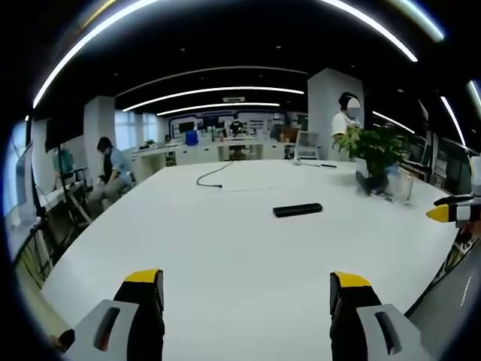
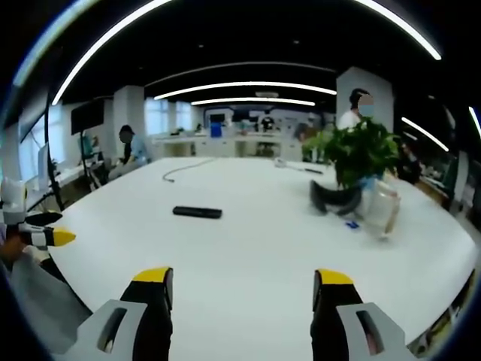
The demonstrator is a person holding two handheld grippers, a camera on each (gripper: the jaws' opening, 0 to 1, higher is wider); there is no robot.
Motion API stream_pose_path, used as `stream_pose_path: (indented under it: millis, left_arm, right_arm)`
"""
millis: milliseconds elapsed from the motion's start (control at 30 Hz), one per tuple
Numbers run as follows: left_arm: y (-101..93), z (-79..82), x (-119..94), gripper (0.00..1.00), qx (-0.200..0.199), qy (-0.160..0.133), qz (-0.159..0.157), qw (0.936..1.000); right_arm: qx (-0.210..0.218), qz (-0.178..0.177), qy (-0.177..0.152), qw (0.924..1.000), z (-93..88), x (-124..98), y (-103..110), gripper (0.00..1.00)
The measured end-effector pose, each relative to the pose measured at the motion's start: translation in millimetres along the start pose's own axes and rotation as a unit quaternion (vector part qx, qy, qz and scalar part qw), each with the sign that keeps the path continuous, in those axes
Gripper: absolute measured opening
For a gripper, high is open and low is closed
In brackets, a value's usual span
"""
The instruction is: Press the specified remote control buttons in sequence, fully releasing each button before pressing the next.
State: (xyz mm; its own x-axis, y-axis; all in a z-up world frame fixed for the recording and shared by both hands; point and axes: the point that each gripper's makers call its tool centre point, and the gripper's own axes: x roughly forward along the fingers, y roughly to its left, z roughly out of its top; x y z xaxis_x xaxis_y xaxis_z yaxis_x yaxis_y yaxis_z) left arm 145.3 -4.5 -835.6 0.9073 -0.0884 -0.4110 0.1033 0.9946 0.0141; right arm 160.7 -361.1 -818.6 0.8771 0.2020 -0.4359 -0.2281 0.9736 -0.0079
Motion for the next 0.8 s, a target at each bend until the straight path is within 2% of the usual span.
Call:
stream_pose_path:
  millis: [800]
  left_arm:
    - [-2.7, -0.4, -0.5, 0.95, 0.002, 0.003, -0.004, 1.0000]
  right_arm:
    - [0.000, 0.001, -0.001, 1.0000, 0.3, -1.0, 0.1, 0.73]
